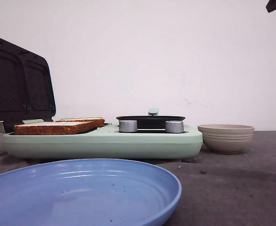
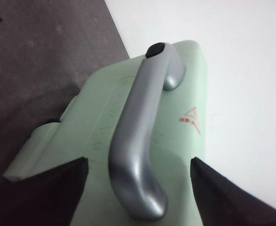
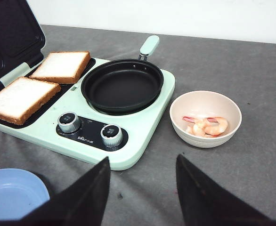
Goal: Make breakfast with bread and shrimp
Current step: 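Move the left gripper to the grey handle of the press lid, then grasp the lid handle with the left gripper and swing the lid down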
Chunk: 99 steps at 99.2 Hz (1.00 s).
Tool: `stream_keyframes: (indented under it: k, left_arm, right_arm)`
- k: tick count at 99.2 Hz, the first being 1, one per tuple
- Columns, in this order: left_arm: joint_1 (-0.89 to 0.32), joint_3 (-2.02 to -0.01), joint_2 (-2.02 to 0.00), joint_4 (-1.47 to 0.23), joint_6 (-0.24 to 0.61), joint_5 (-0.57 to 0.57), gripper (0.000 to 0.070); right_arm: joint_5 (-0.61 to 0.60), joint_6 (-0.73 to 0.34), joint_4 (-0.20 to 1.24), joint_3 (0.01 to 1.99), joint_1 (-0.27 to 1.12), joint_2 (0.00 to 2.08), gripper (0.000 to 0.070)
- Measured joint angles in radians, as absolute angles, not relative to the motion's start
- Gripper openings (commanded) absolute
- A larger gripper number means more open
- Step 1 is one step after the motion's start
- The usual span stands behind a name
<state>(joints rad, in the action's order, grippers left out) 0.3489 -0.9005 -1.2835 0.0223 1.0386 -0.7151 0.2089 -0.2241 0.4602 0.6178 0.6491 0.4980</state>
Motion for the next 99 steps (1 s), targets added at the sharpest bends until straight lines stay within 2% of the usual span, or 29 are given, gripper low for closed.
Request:
stream_keyframes:
  k: [5,17,26,47,99]
  left_arm:
    - [0.348,-0.9,-1.283,0.035,1.039,-0.708,0.0298]
    - [0.348,-0.9,-1.283,0.053,1.039,-0.69,0.0246]
    - [0.348,-0.9,-1.283,0.057,1.039,-0.685,0.0148]
    - [0.341,-0.9,-1.284,0.052,1.04,-0.677,0.0011]
    - [0.261,-0.905,-1.274,0.099,1.031,-0.611,0.0011]
  right_arm:
    - [0.209,-0.224,0.461,0.618,0.649,0.498,0.0264]
    - [0.209,-0.224,0.463,0.618,0.649,0.498,0.0264]
    - [0.208,-0.224,0.463,0.618,0.649,0.498,0.0264]
    - [0.209,-0.224,0.463,0.618,0.649,0.498,0.0264]
    - [0.209,-0.224,0.481,0.618,0.649,0.498,0.0264]
